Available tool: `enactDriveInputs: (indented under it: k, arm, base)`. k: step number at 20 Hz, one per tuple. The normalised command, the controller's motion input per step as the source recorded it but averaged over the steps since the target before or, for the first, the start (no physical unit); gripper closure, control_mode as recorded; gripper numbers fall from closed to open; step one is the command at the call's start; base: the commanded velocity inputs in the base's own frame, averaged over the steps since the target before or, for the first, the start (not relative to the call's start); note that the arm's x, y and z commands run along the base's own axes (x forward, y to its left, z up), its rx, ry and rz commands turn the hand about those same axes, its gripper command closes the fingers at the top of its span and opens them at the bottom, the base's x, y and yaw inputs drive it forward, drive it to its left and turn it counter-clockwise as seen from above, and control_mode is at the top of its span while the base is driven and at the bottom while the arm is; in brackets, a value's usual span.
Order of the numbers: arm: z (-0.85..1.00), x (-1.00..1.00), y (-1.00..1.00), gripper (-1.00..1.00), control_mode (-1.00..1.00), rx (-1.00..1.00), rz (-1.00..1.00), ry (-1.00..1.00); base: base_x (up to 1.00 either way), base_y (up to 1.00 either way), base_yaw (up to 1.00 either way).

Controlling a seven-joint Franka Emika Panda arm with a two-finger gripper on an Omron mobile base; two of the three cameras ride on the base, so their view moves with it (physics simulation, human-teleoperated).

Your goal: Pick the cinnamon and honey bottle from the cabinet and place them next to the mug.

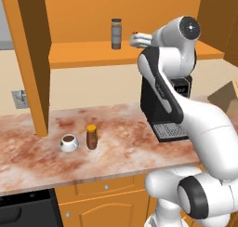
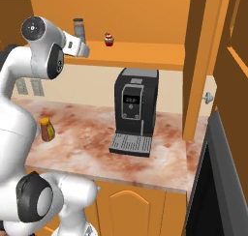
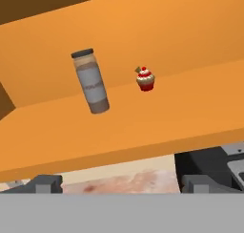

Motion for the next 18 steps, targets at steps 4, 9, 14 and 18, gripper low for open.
enactDriveInputs:
  k: [4, 9, 14, 18]
  arm:
    - [0.00, 0.72, 0.03, -1.00, -1.00, -0.03, 0.02, 0.00]
    - [0.00, 0.63, 0.09, -1.00, -1.00, -0.11, 0.05, 0.07]
    - [0.04, 0.48, 0.25, -1.00, -1.00, -0.21, 0.04, 0.11]
    - [0.07, 0.06, 0.23, -1.00, -1.00, -0.09, 0.00, -0.02]
  base:
    - [0.00, 0.00, 0.00]
    - [0.00, 0.00, 0.00]
    - [0.00, 0.00, 0.00]
    - [0.00, 0.00, 0.00]
